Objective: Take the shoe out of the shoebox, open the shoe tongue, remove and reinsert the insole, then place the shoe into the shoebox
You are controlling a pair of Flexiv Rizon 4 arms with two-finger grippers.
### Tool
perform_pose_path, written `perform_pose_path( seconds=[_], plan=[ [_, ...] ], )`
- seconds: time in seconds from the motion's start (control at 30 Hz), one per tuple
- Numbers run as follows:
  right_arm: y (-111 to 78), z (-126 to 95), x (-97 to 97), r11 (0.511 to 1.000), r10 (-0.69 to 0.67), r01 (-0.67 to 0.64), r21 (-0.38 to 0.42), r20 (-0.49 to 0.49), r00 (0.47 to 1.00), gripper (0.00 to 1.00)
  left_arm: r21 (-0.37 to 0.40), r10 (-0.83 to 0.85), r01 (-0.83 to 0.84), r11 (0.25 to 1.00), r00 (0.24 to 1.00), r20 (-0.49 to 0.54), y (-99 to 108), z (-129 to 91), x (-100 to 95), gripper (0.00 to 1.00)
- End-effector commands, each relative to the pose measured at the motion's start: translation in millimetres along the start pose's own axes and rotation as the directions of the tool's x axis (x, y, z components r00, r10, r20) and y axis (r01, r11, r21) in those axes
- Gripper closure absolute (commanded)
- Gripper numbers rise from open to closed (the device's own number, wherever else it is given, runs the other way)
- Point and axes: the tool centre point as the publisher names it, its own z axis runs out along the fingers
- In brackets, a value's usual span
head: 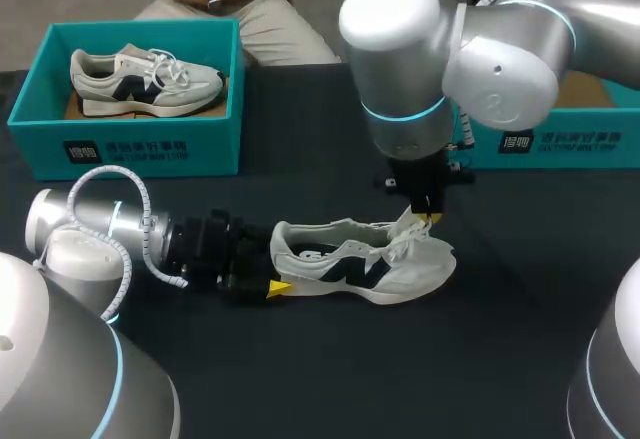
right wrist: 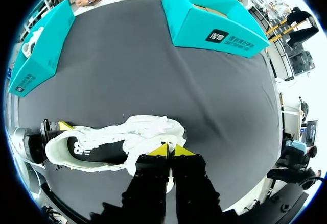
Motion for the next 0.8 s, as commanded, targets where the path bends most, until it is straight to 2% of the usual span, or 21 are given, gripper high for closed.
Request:
perform_pose_path(
  seconds=[0.03,0.17,0.2,0.27,0.3,0.33,0.4,0.43,0.6,0.8],
  plan=[
    [0.3,5,-7.1,1.000,-0.003,0.003,0.002,-0.112,0.994,1.00,-0.001,0.000,0.000,1.000,1.000,0.002,5,1,-0.3,1.00],
    [0.2,6,-6.5,1.000,-0.008,0.009,0.005,-0.117,0.993,1.00,-0.001,0.000,0.000,1.000,1.000,0.002,5,1,-0.3,1.00],
    [0.2,6,-6.4,1.000,-0.009,0.010,0.005,-0.119,0.993,0.96,-0.001,0.000,0.000,1.000,1.000,0.002,5,1,-0.3,1.00],
    [-0.3,4,-5.6,1.000,-0.020,0.021,0.006,-0.128,0.992,0.74,-0.001,0.000,0.000,1.000,1.000,0.002,5,1,-0.3,1.00],
    [-0.4,2,-5.2,1.000,-0.028,0.029,0.004,-0.133,0.991,0.58,-0.001,0.000,0.000,1.000,1.000,0.002,5,1,-0.3,1.00],
    [-0.4,0,-4.6,0.999,-0.036,0.037,0.003,-0.135,0.990,0.51,-0.001,0.000,0.000,1.000,1.000,0.002,5,1,-0.3,1.00],
    [-0.3,-5,-3.7,0.998,-0.062,0.063,0.003,-0.145,0.988,0.13,-0.001,0.000,0.000,1.000,1.000,0.002,5,1,-0.3,1.00],
    [-0.2,-7,-2.9,0.997,-0.076,0.077,0.000,-0.153,0.985,0.00,-0.001,0.000,0.000,1.000,1.000,0.002,5,1,-0.3,1.00],
    [1.1,-22,2.6,0.986,-0.170,0.166,-0.034,-0.214,0.962,0.00,-0.001,0.000,0.000,1.000,1.000,0.002,5,1,-0.3,1.00],
    [3.3,-45,10.6,0.963,-0.270,0.263,-0.059,-0.223,0.937,0.00,-0.001,0.000,0.000,1.000,1.000,0.002,5,1,-0.3,1.00]
  ],
)
